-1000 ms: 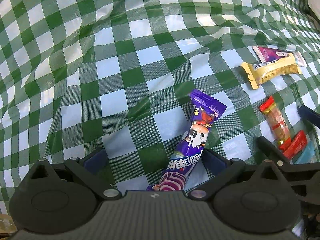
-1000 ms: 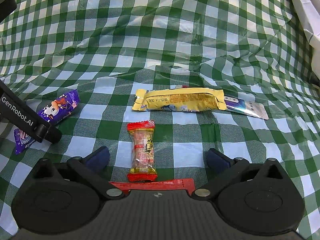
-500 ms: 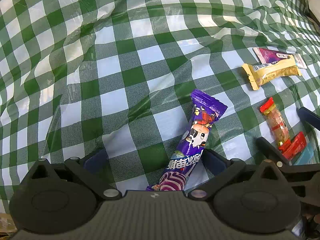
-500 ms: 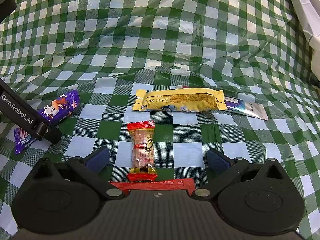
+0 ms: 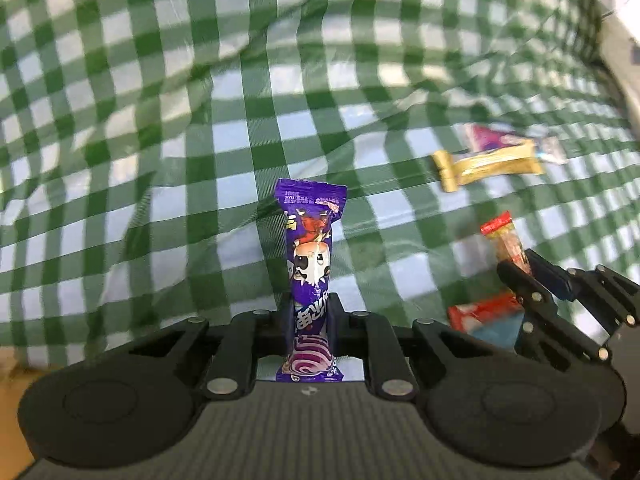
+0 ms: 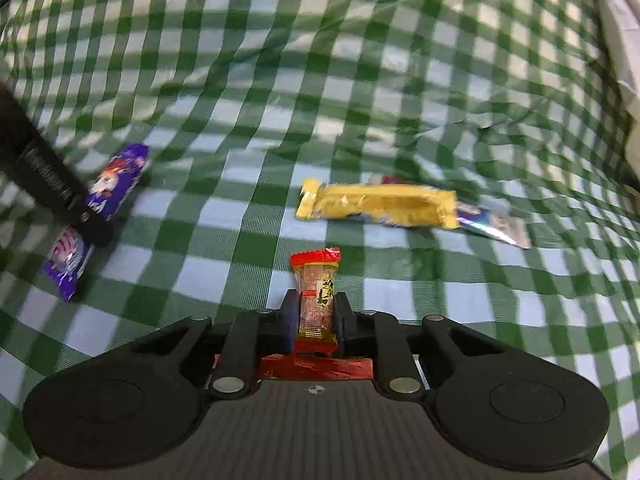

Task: Organize snacks
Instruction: 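Grasp the purple candy bar with the left tool while the right tool grasps the red-capped stick snack, then carry the purple candy bar and red-capped stick snack over the box with both tools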

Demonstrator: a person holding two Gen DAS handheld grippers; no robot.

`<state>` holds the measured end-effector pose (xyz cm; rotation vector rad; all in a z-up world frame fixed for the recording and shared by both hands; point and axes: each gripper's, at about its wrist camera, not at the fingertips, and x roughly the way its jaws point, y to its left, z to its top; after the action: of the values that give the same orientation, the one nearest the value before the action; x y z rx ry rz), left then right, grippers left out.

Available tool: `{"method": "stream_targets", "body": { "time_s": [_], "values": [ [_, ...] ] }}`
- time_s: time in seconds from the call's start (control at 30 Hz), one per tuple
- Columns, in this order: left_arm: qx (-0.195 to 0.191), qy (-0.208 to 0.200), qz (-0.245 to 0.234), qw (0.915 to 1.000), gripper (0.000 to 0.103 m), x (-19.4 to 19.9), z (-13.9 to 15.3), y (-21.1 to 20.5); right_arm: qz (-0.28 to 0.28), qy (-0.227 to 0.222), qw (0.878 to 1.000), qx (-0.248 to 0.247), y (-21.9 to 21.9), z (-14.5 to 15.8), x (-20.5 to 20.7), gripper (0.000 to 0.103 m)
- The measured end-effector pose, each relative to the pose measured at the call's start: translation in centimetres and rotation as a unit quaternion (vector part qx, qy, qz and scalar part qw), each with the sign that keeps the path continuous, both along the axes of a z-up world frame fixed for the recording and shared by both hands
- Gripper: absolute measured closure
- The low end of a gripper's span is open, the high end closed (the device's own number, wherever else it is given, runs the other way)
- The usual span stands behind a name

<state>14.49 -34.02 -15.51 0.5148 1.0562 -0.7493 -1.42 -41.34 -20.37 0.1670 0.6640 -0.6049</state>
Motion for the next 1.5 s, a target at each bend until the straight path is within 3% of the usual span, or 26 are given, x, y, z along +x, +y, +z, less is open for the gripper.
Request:
{"method": "stream_targets", "body": {
  "time_s": [0.2,0.33,0.6,0.8,1.07,1.27,1.5],
  "values": [
    [-0.041,-0.016,0.001,0.999,0.086,-4.9,6.0,5.6,-0.007,-0.063,0.998,0.011,4.4,5.6,-3.8,0.084],
    [-0.056,-0.036,0.004,0.9977,0.086,-8.6,9.7,9.7,-0.018,-0.1,0.994,0.044,8.2,8.9,-6.7,0.084],
    [-0.065,-0.058,0.026,0.9959,0.086,-14.5,14.4,20.2,-0.001,-0.109,0.987,0.117,17.5,13.0,-11.4,0.084],
    [-0.058,-0.057,0.057,0.9951,0.086,-16.8,15.8,28.3,0.031,-0.088,0.985,0.145,24.2,15.3,-12.8,0.084],
    [-0.066,-0.066,0.101,0.9905,0.086,-18.5,17.2,37.3,0.075,-0.075,0.986,0.131,32.4,18.7,-13.0,0.084],
    [-0.076,-0.072,0.128,0.9862,0.086,-19.8,18.1,42.3,0.114,-0.063,0.984,0.12,38.0,20.9,-12.9,0.084],
    [-0.087,-0.076,0.147,0.9824,0.086,-20.6,18.5,45.6,0.147,-0.051,0.981,0.115,42.0,21.0,-12.7,0.084]
  ]
}}
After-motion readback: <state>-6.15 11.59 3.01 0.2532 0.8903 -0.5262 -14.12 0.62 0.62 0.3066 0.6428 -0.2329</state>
